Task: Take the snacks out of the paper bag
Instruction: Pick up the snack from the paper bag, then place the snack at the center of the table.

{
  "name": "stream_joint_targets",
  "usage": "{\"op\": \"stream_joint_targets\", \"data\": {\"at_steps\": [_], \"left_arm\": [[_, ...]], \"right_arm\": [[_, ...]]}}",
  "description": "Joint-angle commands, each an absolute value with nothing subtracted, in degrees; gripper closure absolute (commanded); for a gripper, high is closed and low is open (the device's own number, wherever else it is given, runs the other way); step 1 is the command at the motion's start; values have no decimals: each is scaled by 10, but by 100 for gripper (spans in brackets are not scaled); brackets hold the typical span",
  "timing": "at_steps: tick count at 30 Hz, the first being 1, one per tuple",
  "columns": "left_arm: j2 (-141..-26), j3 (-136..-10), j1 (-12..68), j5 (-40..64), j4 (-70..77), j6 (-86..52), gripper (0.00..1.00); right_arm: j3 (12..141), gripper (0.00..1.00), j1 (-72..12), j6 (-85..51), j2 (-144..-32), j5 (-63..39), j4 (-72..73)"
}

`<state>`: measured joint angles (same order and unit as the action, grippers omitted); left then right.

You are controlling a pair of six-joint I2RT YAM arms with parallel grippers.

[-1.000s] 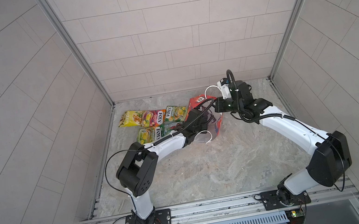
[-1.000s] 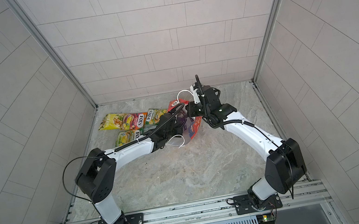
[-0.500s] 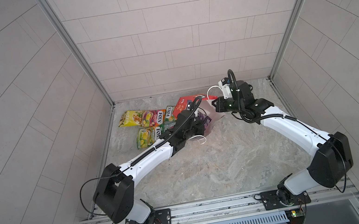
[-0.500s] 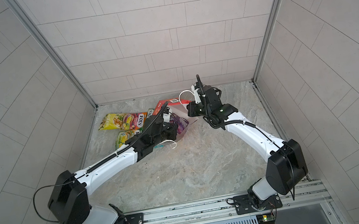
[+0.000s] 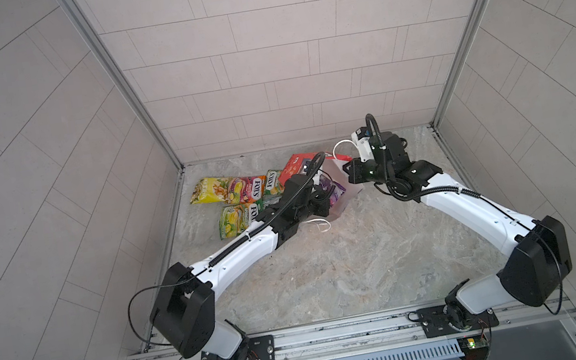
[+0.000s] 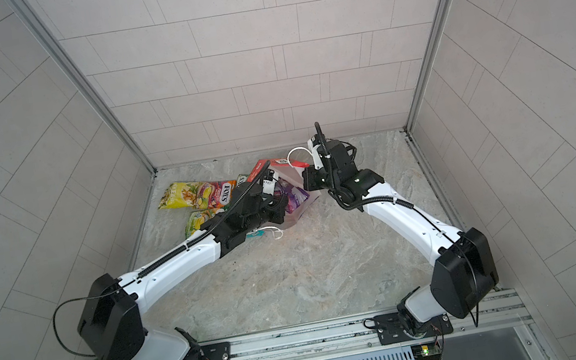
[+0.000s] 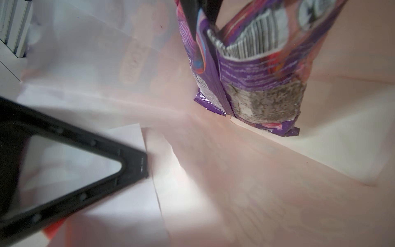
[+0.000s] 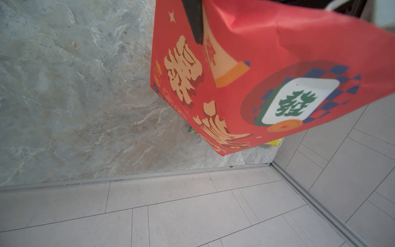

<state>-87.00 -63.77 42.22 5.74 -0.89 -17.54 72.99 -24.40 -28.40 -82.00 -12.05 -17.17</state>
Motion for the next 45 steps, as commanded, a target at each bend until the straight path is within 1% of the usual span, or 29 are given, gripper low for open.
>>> {"op": "stream_joint_targets", "data": {"at_steps": [1, 6, 10, 15, 23, 30, 33, 35, 40, 43, 45], "left_arm": [[-858, -681, 433, 79, 0, -156, 100], [-820, -693, 444, 110, -10, -142, 100], [-787, -686, 448, 137, 10, -138, 100], [-753, -682, 448, 145, 21, -141, 100], [-678, -695, 447, 114, 11, -143, 100], [-617, -721, 441, 101, -39, -102, 100], [-597, -739, 413, 96, -106, -115, 100], [-579, -739, 370, 139, -143, -130, 100], [-538, -729, 285, 184, -251, -156, 100], [-514, -700, 263, 146, -315, -192, 100], [-497, -671, 261, 74, -358, -227, 100]], "right_arm": [[743, 100, -246, -271, -810, -68, -215], [753, 100, -247, -265, -811, -33, -237], [754, 100, -247, -265, -810, -31, -237], [761, 100, -245, -265, -811, -34, -243], [767, 100, -227, -274, -810, -49, -245], [756, 100, -207, -276, -806, -54, -238], [750, 100, -195, -278, -804, -59, -237], [743, 100, -188, -278, -800, -61, -233], [733, 100, -175, -278, -792, -64, -229], [731, 100, -170, -277, -792, -67, -229], [730, 100, -168, -277, -791, -69, -229]]}}
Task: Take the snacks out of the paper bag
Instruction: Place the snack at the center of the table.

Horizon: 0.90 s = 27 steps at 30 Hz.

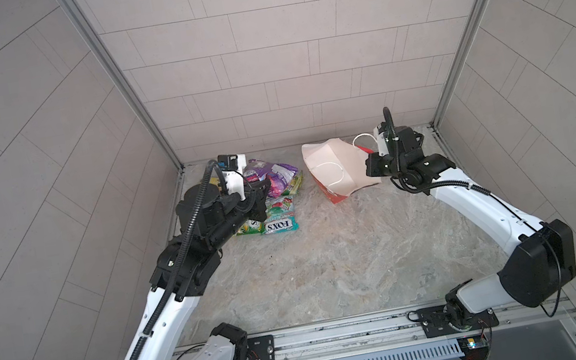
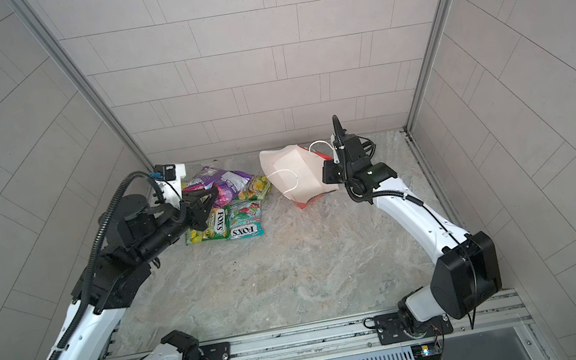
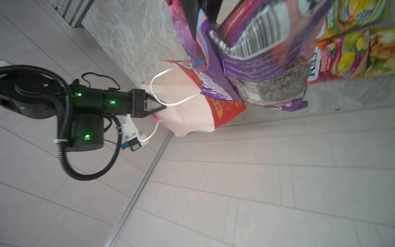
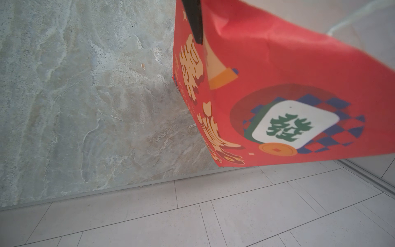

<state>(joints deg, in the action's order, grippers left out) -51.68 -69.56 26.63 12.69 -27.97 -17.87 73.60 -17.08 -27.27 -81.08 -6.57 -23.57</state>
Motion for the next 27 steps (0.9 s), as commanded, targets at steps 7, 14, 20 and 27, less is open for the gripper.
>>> {"op": "stream_joint_targets", "data": {"at_steps": [7, 14, 20, 27], "left_arm": [[-370, -451, 262, -14, -327, -428, 100], [-321, -327, 263, -28, -270, -521, 100], [-361, -280, 281, -2, -212, -570, 100], [-392, -266, 332, -36, -158, -573, 98]], "right_arm": [[730, 100, -163, -276, -792, -70, -228], [729, 100, -163, -279, -796, -73, -223], [731, 100, -163, -277, -798, -69, -225], [730, 100, -163, -278, -805, -72, -223]]}}
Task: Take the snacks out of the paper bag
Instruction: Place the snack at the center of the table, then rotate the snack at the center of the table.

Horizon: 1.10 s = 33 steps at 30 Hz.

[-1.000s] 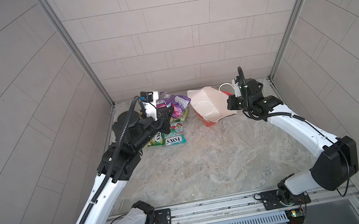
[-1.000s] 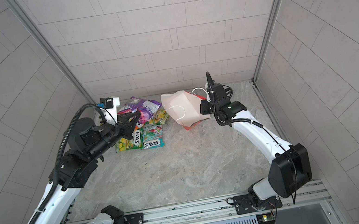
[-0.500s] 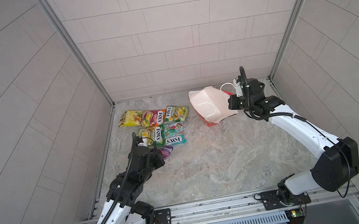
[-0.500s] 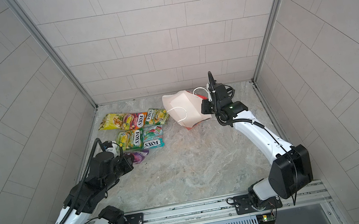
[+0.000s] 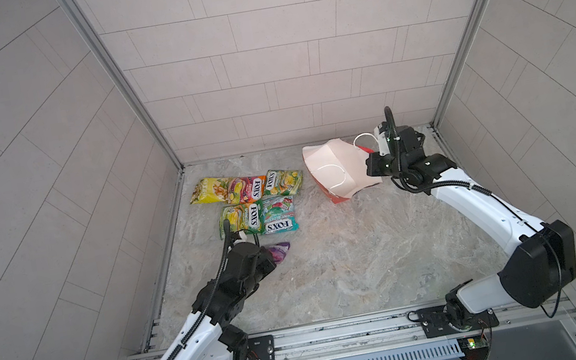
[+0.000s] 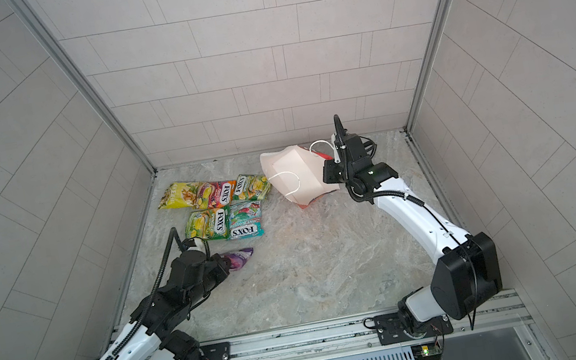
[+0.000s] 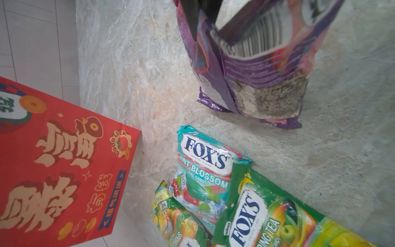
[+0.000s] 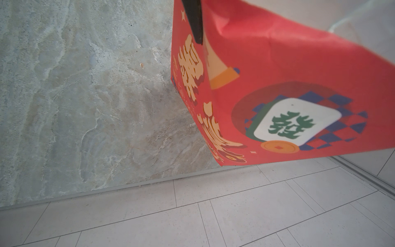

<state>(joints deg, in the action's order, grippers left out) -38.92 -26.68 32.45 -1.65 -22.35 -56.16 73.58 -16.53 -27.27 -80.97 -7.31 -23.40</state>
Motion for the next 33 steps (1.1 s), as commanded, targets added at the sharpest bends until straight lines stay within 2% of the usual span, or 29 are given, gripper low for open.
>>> {"op": "stream_joint_targets", "data": {"at_steps": [1, 2, 4, 6, 7, 13, 17, 18, 20, 24, 33], "left_arm": [[-396, -265, 335, -32, -147, -575, 94], [-400, -265, 337, -28, -140, -575, 89], [-410, -272, 340, -20, -137, -566, 68], [-412, -283, 341, -18, -143, -548, 57], [-410, -289, 341, -16, -144, -538, 55], [-409, -369, 341, -31, -175, -457, 57], [-503, -430, 318, -46, -274, -401, 59], [-541, -438, 304, -26, -291, -388, 62], [-602, -441, 281, 16, -280, -370, 78], [-699, -471, 275, 35, -287, -337, 81], [-689, -374, 272, 22, -282, -386, 87]], "right_arm": [[730, 100, -163, -279, -806, -73, -222], [730, 100, -163, -279, -805, -74, -221], [731, 100, -163, -279, -806, -75, -221], [730, 100, -163, -279, -805, -74, -221], [730, 100, -163, -279, -805, -74, -221], [729, 100, -163, -278, -803, -72, -221], [725, 100, -163, -278, -802, -73, -217], [723, 100, -163, -278, -802, -72, -217], [721, 100, -163, -277, -802, -72, -218], [722, 100, -163, -275, -800, -73, -218], [719, 100, -157, -278, -799, -76, -218]]}}
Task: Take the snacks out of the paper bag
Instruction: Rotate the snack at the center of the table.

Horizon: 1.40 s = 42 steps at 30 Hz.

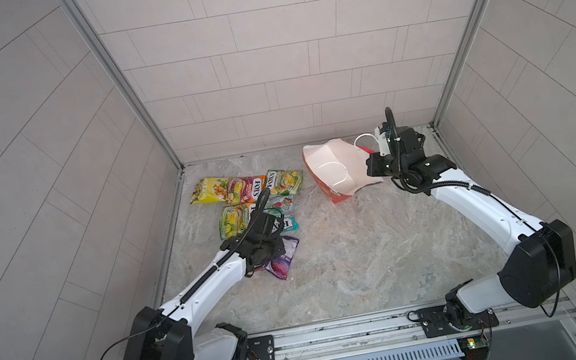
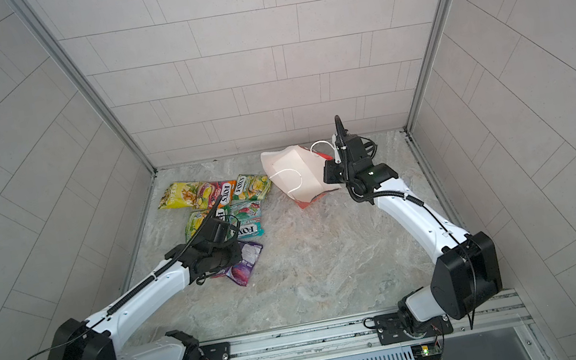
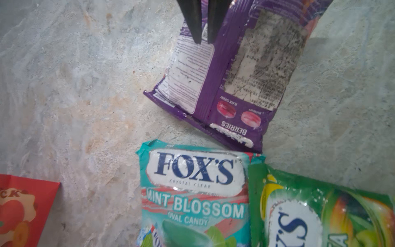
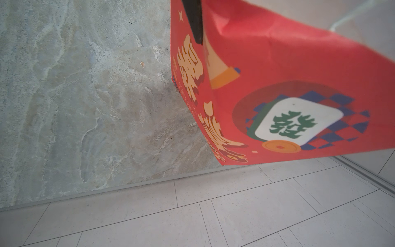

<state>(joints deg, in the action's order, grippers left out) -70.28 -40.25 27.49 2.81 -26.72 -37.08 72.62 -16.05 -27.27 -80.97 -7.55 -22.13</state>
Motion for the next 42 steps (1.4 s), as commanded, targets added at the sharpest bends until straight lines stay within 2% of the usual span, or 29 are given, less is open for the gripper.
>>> {"op": "stream_joint_targets", "data": {"at_steps": [1, 5, 11, 18, 20, 25, 26, 27, 29, 32, 36, 42], "left_arm": [[-687, -360, 272, 20, -278, -393, 87], [-698, -318, 271, 49, -211, -396, 87], [-727, -321, 275, 100, -151, -387, 87], [-628, -380, 276, 116, -228, -390, 87], [-614, -400, 276, 116, -252, -374, 82], [-649, -430, 268, 69, -346, -363, 82], [-647, -425, 268, 52, -356, -370, 77], [-639, -413, 267, 23, -357, -387, 60], [-620, -394, 266, -27, -351, -401, 53], [-601, -372, 249, -59, -335, -397, 27], [-646, -352, 216, -11, -289, -356, 21], [-715, -363, 210, 41, -263, -313, 23]], "right_arm": [[720, 100, -157, -277, -800, -76, -218], [721, 100, -156, -278, -802, -79, -217], [724, 100, -156, -280, -802, -81, -217], [745, 100, -156, -294, -809, -100, -233], [748, 100, -156, -299, -813, -111, -233], [744, 100, -156, -312, -820, -131, -219], [744, 100, -156, -312, -820, -131, -218], [743, 100, -156, -311, -821, -129, -217], [743, 100, -156, -310, -824, -132, -217], [739, 100, -156, -310, -825, -133, -214], [740, 100, -156, -308, -826, -127, -216], [749, 100, -156, -303, -810, -113, -234]]}}
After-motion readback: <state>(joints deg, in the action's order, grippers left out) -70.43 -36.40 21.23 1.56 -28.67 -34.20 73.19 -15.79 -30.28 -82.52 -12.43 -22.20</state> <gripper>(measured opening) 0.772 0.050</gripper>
